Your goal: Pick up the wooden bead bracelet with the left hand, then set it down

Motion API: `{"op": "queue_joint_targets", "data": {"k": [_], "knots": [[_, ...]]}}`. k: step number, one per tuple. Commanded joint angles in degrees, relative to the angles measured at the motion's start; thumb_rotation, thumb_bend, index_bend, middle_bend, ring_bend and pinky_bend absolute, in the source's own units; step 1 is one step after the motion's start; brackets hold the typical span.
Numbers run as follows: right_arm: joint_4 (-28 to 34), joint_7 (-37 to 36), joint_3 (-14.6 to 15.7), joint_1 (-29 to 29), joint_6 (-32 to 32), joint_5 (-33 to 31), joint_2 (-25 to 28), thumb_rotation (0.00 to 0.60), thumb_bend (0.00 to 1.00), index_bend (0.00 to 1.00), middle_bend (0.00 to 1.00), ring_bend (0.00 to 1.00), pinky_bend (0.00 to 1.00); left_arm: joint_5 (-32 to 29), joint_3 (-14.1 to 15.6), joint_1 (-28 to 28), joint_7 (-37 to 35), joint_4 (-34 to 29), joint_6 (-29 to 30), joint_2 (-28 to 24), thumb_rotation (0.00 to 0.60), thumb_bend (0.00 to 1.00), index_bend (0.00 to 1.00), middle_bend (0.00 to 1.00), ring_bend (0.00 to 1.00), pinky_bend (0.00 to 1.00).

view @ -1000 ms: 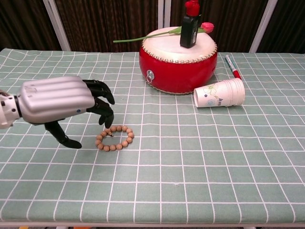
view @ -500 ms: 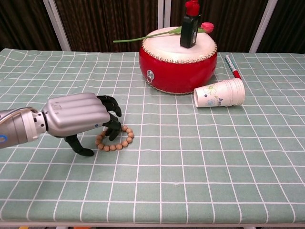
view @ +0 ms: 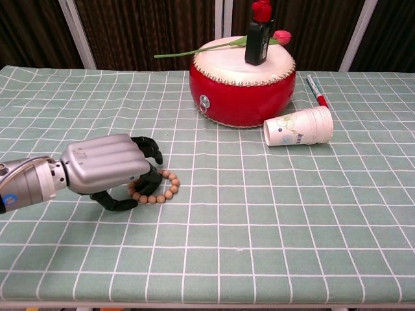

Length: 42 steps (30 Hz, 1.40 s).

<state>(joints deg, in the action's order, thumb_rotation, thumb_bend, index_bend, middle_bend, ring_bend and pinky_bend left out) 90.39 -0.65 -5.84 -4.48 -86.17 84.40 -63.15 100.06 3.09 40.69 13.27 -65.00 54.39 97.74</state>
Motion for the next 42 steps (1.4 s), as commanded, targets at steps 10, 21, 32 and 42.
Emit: {"op": "queue_joint_targets", "data": {"k": [10, 21, 32, 42], "knots": [[0.13, -0.73, 0.05, 0.53, -1.12, 0.5, 0.2, 0.6, 0.15, 0.02, 0.06, 0.0, 0.0, -1.0, 0.8, -0.44, -7.17, 0.53, 3.21, 0.27, 0.6, 0.35, 0.56, 0.57, 0.25, 0.15], [0.14, -1.99, -0.02, 1.34, -3.08, 1.47, 0.41, 0.6, 0.15, 0.02, 0.06, 0.0, 0.0, -10.0, -3.02, -2.36, -42.81, -7.99, 5.29, -3.76, 0.6, 0.42, 0.59, 0.61, 0.29, 0.17], [0.29, -2.5, -0.24, 1.64, -4.06, 2.0, 0.67, 0.6, 0.15, 0.02, 0.06, 0.0, 0.0, -17.47, -5.37, 0.41, -79.32, -21.92, -9.11, -13.86, 0.6, 0.46, 0.58, 0.6, 0.29, 0.2], [1.01, -2.09, -0.69, 1.47, -4.29, 2.15, 1.29, 0.6, 0.14, 0.02, 0.06, 0.0, 0.0, -15.44, -7.06, 2.99, -106.31, -25.49, -16.45, -17.73, 0.489, 0.46, 0.56, 0.6, 0.29, 0.2]]}}
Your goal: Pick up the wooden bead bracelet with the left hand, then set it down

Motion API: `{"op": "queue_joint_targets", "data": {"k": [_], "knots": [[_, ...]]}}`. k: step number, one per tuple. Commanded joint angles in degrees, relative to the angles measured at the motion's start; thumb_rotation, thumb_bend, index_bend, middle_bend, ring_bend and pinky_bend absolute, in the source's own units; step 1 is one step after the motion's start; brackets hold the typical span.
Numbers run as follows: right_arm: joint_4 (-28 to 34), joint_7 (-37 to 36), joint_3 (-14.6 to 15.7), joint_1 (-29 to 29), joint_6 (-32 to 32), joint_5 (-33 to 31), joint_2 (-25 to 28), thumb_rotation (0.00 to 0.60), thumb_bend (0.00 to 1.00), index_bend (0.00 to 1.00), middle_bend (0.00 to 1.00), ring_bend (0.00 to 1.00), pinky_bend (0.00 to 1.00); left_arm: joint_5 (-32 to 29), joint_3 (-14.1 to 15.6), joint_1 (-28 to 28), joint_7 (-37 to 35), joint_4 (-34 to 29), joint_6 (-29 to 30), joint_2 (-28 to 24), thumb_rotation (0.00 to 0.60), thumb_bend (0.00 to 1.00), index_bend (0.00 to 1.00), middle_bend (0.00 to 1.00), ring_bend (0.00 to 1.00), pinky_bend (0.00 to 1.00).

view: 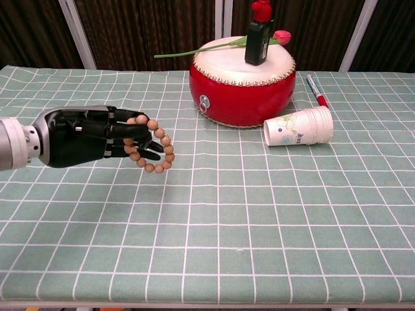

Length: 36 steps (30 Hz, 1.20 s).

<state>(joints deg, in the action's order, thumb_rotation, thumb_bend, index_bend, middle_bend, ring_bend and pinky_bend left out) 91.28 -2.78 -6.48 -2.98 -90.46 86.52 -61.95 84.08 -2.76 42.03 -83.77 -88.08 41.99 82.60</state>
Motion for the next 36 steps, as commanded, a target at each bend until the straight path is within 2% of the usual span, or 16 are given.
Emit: {"op": "queue_joint_targets", "data": {"k": [1, 5, 8, 12, 18, 21, 31, 36], "knots": [[0.2, 0.09, -0.09, -0.06, -0.02, 0.07, 0.18, 0.6, 0.14, 0.02, 0.06, 0.0, 0.0, 0.9, -1.21, 1.82, -10.0, -2.22, -4.15, -2.63, 0.45, 0.46, 0.56, 0.6, 0.29, 0.2], [0.76, 0.32, -0.34, -0.15, -0.18, 0.17, 0.84, 0.6, 0.15, 0.02, 0.06, 0.0, 0.0, 1.35, -1.19, 2.03, -11.11, -1.45, -3.85, -2.52, 0.291, 0.41, 0.56, 0.6, 0.29, 0.19], [1.16, 0.55, -0.6, -0.24, -0.44, 0.33, 1.26, 0.6, 0.15, 0.02, 0.06, 0.0, 0.0, 0.87, -1.22, 1.96, -10.27, -0.96, -3.56, -2.28, 0.267, 0.4, 0.55, 0.6, 0.29, 0.19], [2.21, -0.89, -0.88, -0.72, -0.08, 0.87, 2.59, 0.6, 0.15, 0.02, 0.07, 0.0, 0.0, -0.37, -1.59, 1.22, -6.37, -0.26, -1.9, -1.89, 0.269, 0.38, 0.55, 0.6, 0.29, 0.2], [3.89, -3.48, -2.27, -2.13, 1.49, 0.37, 6.43, 0.6, 0.15, 0.02, 0.07, 0.0, 0.0, -4.27, -2.09, -0.81, 8.34, 1.06, 2.06, 0.31, 0.285, 0.38, 0.56, 0.62, 0.29, 0.2], [4.75, -2.82, -2.95, -2.69, 1.83, 0.06, 7.76, 0.6, 0.15, 0.02, 0.07, 0.0, 0.0, -7.44, -2.72, -1.61, 13.51, 0.47, 2.66, 1.26, 0.282, 0.38, 0.59, 0.66, 0.34, 0.2], [5.94, -1.8, -2.74, -3.17, 2.56, -0.09, 8.68, 0.6, 0.15, 0.02, 0.07, 0.0, 0.0, -13.03, -4.75, -3.07, 22.46, -0.97, 2.65, 2.37, 0.311, 0.38, 0.67, 0.75, 0.43, 0.2], [5.74, -1.86, -2.39, -3.04, 2.52, -0.12, 8.36, 0.6, 0.15, 0.02, 0.07, 0.0, 0.0, -14.95, -5.72, -3.7, 25.0, -1.25, 2.18, 2.9, 0.381, 0.38, 0.71, 0.79, 0.47, 0.21]]}}
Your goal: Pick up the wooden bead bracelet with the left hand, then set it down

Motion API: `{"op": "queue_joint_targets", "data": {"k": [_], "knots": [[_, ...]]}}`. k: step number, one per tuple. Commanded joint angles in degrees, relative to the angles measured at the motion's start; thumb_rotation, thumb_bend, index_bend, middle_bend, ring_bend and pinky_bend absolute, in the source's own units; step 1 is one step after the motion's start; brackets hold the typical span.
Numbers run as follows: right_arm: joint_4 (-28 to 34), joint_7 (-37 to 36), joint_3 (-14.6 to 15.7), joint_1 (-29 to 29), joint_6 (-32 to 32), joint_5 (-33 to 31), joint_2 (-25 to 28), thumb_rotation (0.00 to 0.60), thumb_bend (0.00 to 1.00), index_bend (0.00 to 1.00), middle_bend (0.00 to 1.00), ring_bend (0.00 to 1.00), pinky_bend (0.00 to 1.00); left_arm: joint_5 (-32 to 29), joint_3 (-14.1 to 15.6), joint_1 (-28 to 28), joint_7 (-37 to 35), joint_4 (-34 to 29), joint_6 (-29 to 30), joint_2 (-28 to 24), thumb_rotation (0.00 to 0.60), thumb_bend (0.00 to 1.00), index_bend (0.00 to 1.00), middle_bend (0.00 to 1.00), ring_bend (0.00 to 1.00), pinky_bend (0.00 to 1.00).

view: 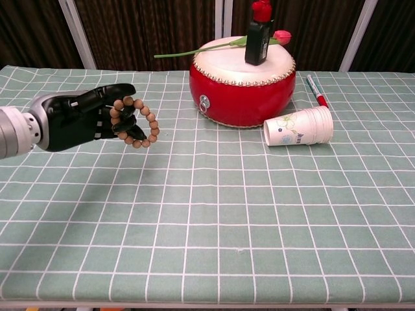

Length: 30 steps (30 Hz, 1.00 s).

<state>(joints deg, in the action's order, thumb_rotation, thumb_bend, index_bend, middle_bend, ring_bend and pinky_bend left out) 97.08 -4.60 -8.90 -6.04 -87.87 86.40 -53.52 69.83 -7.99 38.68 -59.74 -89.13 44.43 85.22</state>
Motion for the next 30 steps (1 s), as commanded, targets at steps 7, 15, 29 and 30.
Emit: {"op": "queue_joint_targets", "data": {"k": [7, 15, 29, 30], "knots": [[-0.34, -0.32, 0.2, 0.09, -0.28, -0.05, -0.37, 0.6, 0.15, 0.02, 0.07, 0.0, 0.0, -1.76, -1.57, -1.19, 2.63, -0.47, -1.2, 0.53, 0.412, 0.39, 0.71, 0.79, 0.47, 0.21], [-0.77, -0.91, 0.35, 0.09, -0.4, -0.05, -0.72, 0.6, 0.15, 0.02, 0.07, 0.0, 0.0, -1.88, -2.72, -2.28, 3.14, -0.82, -2.0, 0.62, 0.408, 0.45, 0.71, 0.79, 0.47, 0.22], [-0.98, -1.16, 0.26, 0.03, -0.68, -0.18, -0.74, 0.6, 0.15, 0.02, 0.07, 0.0, 0.0, 1.72, -3.52, -3.42, 2.21, -0.75, -2.67, 0.85, 0.201, 0.59, 0.68, 0.75, 0.46, 0.23], [-0.97, -1.16, 0.24, 0.04, -0.74, -0.2, -0.76, 0.6, 0.15, 0.02, 0.07, 0.0, 0.0, 2.23, -3.51, -3.46, 2.03, -0.65, -2.66, 0.91, 0.2, 0.6, 0.67, 0.74, 0.46, 0.23]]}}
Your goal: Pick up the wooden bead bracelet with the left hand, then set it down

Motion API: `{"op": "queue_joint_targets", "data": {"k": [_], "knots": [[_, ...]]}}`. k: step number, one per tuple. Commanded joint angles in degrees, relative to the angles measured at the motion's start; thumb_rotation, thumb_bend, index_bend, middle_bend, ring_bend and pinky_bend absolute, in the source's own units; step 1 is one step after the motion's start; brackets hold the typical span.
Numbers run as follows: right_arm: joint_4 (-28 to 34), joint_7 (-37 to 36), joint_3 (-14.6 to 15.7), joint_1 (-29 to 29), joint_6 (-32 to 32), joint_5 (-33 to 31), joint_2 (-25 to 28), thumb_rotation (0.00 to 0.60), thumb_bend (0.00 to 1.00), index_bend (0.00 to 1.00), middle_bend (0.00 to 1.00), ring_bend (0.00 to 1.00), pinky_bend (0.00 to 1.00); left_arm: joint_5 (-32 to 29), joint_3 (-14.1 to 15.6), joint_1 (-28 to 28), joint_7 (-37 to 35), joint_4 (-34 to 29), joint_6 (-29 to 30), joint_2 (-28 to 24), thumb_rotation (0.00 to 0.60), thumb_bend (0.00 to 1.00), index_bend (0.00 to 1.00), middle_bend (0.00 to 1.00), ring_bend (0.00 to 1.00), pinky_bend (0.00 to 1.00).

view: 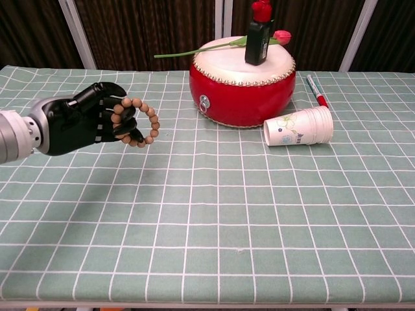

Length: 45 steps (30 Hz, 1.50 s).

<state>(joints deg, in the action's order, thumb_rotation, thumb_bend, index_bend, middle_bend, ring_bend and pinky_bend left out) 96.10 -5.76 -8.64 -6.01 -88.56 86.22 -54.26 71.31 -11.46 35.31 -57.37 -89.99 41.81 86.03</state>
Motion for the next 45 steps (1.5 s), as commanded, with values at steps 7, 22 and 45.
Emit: {"op": "queue_joint_targets", "data": {"k": [7, 22, 45], "knots": [[0.11, 0.1, -0.06, -0.2, 0.22, -0.16, -0.07, 0.6, 0.15, 0.02, 0.07, 0.0, 0.0, 2.68, -0.16, -0.26, -2.59, 0.89, -0.32, 0.24, 0.243, 0.64, 0.63, 0.7, 0.44, 0.23], [0.19, 0.35, 0.04, -0.15, 0.29, -0.62, -0.34, 0.6, 0.15, 0.02, 0.07, 0.0, 0.0, 4.54, 0.2, -0.11, -4.52, 2.41, -0.38, 0.69, 0.174, 0.46, 0.63, 0.71, 0.43, 0.23], [-0.01, 0.33, 0.01, -0.03, 0.08, -0.84, -0.5, 0.6, 0.15, 0.02, 0.06, 0.0, 0.0, 1.18, -0.5, -0.68, -0.73, 2.15, -0.39, 1.36, 0.338, 0.47, 0.72, 0.77, 0.49, 0.23]]}}
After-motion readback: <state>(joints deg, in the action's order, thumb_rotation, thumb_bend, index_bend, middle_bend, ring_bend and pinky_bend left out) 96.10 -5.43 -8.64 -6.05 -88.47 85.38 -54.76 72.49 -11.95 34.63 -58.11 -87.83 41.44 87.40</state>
